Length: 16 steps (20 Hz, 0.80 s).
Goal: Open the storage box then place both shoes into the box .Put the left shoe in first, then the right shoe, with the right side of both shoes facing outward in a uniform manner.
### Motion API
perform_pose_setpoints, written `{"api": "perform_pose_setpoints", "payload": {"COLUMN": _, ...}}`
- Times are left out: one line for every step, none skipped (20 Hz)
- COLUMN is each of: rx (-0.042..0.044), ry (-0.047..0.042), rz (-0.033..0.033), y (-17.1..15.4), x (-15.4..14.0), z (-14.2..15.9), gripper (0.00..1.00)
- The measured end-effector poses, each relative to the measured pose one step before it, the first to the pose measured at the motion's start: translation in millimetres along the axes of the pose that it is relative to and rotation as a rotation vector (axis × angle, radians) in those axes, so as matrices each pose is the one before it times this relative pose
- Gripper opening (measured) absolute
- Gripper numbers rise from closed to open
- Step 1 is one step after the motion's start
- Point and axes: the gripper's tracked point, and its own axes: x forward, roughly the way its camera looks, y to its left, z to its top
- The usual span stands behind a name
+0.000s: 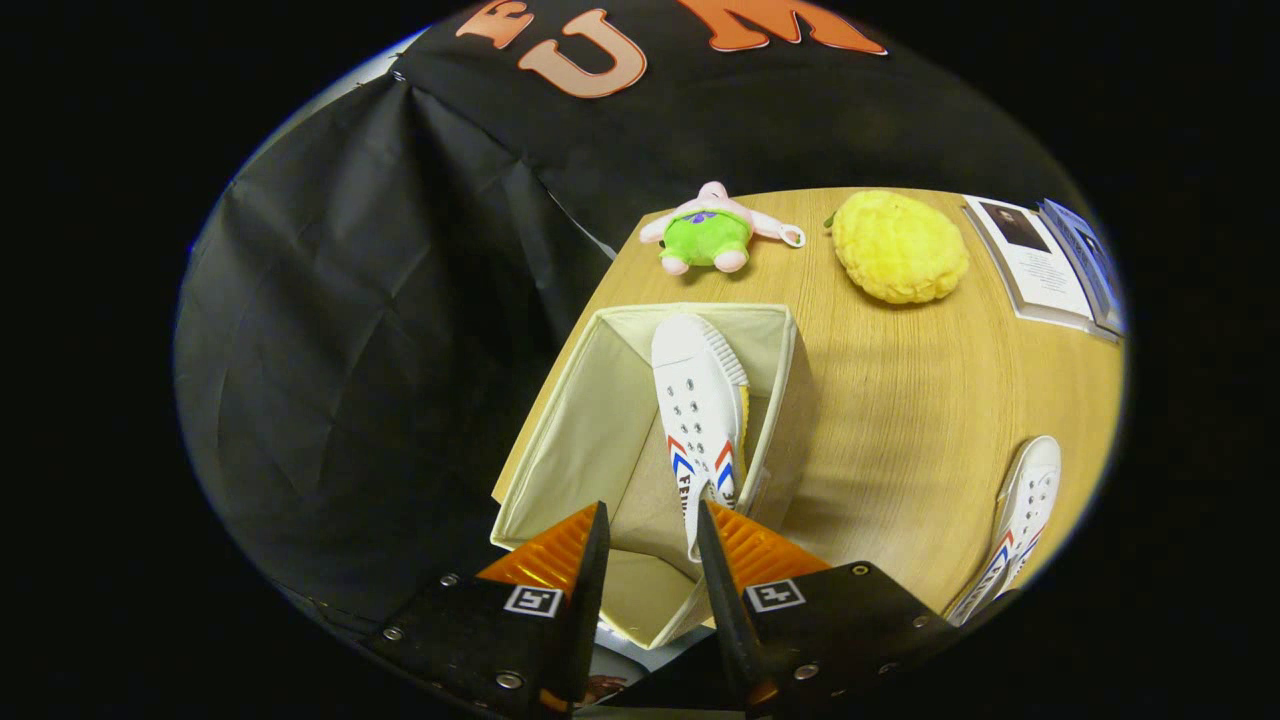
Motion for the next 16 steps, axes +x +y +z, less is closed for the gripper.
{"api": "perform_pose_setpoints", "payload": {"rx": 0.00211, "ry": -0.02137, "rz": 0.01095, "y": -0.20, "x": -8.82, "z": 4.30, "gripper": 0.56}}
{"api": "perform_pose_setpoints", "payload": {"rx": 0.00013, "ry": -0.02450, "rz": 0.00539, "y": -2.43, "x": -8.66, "z": 4.83, "gripper": 0.63}}
{"api": "perform_pose_setpoints", "payload": {"rx": -0.00062, "ry": -0.02326, "rz": -0.00214, "y": -5.08, "x": -9.76, "z": 4.32, "gripper": 0.66}}
{"api": "perform_pose_setpoints", "payload": {"rx": -0.00039, "ry": -0.02746, "rz": -0.00838, "y": -7.80, "x": -9.54, "z": 4.36, "gripper": 0.72}}
{"api": "perform_pose_setpoints", "payload": {"rx": -0.00514, "ry": -0.02501, "rz": -0.01447, "y": -9.42, "x": -8.10, "z": 4.39, "gripper": 0.76}}
{"api": "perform_pose_setpoints", "payload": {"rx": -0.00690, "ry": -0.01991, "rz": -0.02188, "y": -13.20, "x": -7.41, "z": 2.67, "gripper": 0.82}}
{"api": "perform_pose_setpoints", "payload": {"rx": -0.01111, "ry": -0.01508, "rz": -0.02657, "y": -13.99, "x": -7.43, "z": -0.22, "gripper": 0.84}}
{"api": "perform_pose_setpoints", "payload": {"rx": -0.01204, "ry": -0.01149, "rz": -0.02946, "y": -16.00, "x": -3.44, "z": -0.91, "gripper": 0.88}}
{"api": "perform_pose_setpoints", "payload": {"rx": -0.01126, "ry": -0.00685, "rz": -0.03390, "y": -18.37, "x": -4.19, "z": -2.51, "gripper": 0.90}}
{"api": "perform_pose_setpoints", "payload": {"rx": -0.00495, "ry": -0.00195, "rz": -0.03509, "y": -18.40, "x": -4.14, "z": -4.37, "gripper": 0.91}}
{"api": "perform_pose_setpoints", "payload": {"rx": 0.00511, "ry": 0.00369, "rz": -0.04055, "y": -19.21, "x": -0.61, "z": -9.26, "gripper": 0.92}}
{"api": "perform_pose_setpoints", "payload": {"rx": 0.01516, "ry": 0.00441, "rz": -0.03355, "y": -18.43, "x": -2.83, "z": -6.31, "gripper": 0.93}}
{"api": "perform_pose_setpoints", "payload": {"rx": 0.02131, "ry": 0.00773, "rz": -0.03401, "y": -18.59, "x": -0.87, "z": -7.81, "gripper": 0.93}}
{"api": "perform_pose_setpoints", "payload": {"rx": 0.02136, "ry": 0.01313, "rz": -0.03242, "y": -20.46, "x": 0.11, "z": -8.80, "gripper": 0.94}}
{"api": "perform_pose_setpoints", "payload": {"rx": 0.01958, "ry": 0.01593, "rz": -0.03979, "y": -23.70, "x": 0.46, "z": -6.82, "gripper": 0.94}}
{"api": "perform_pose_setpoints", "payload": {"rx": 0.01222, "ry": 0.01408, "rz": -0.04028, "y": -22.39, "x": 0.58, "z": -9.40, "gripper": 0.94}}
